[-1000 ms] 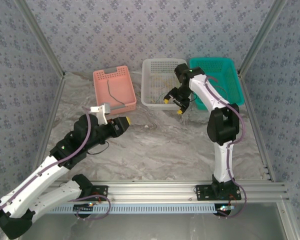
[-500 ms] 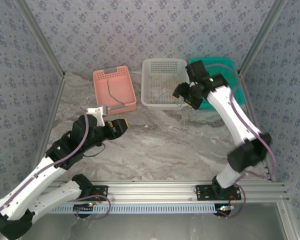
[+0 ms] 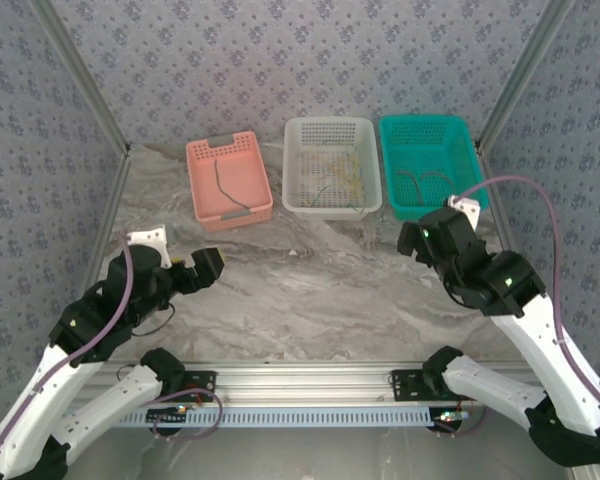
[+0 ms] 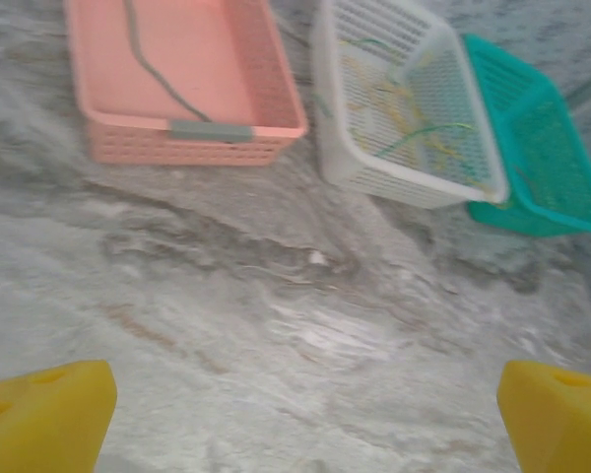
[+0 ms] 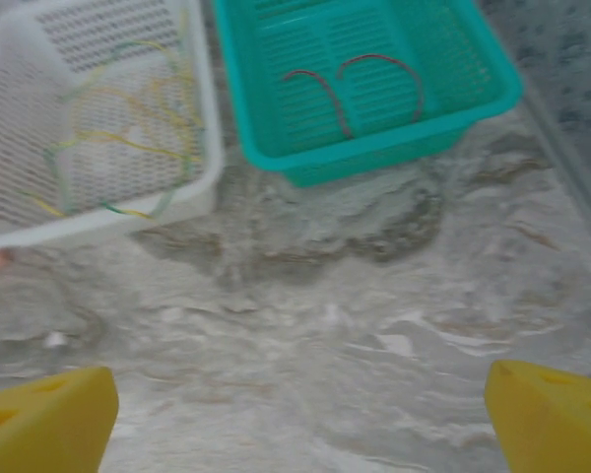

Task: Untangle the cables
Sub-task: Reset both arms

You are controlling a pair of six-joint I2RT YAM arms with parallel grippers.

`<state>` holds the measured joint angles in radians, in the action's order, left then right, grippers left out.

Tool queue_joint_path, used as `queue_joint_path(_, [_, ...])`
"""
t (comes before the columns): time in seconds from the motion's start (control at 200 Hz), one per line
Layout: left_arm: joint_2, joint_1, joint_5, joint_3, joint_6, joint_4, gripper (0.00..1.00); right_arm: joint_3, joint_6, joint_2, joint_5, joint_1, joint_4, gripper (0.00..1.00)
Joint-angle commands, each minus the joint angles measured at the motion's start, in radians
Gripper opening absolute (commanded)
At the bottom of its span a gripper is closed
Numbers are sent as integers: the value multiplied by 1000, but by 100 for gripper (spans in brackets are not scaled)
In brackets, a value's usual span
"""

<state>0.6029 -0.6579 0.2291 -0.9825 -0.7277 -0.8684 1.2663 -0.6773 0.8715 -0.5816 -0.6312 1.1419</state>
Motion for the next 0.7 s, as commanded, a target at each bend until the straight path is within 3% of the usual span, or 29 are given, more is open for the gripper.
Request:
queue_joint_path(0.0, [21,6,274,4,-90,-165,99,-109,28,-132,-147,-24,-35,99])
queue_joint_path(0.04, [47,7,372,-1,-179,-229,99,-200,164,-195,-88,-23,-172,99])
queue_joint_path(0.145, [60,11,530,70,-165,-184,99,-439,289,-324,-206,-16,-417,99])
queue_joint_path(0.19, [29,18,556,157,-56,-47,99,-564,425,-352,-233,-3,-583,98])
queue_joint_path(0.235, [-9,29,541,272,149,188,99,-684,494,-362,-238,28,-706,99])
queue_joint_path(0.305, [-32,55,578,413,279,418,99,-812,520,-352,-103,161,-878,99])
queue_joint_path(0.385, [2,116,539,535,449,666,99,-927,467,-319,11,332,-1023,99])
queue_joint_path(0.455, [73,202,454,589,501,827,99,-984,486,-265,87,441,-1163,99])
queue_joint_path(0.51, [150,276,356,631,530,964,99,-1024,478,-205,119,491,-1269,99])
queue_joint_path(0.545, [191,314,314,603,527,944,99,-1054,476,-161,151,524,-1360,99])
queue_joint_path(0.7, [350,414,251,598,611,1144,99,-1126,460,59,227,620,-1696,99])
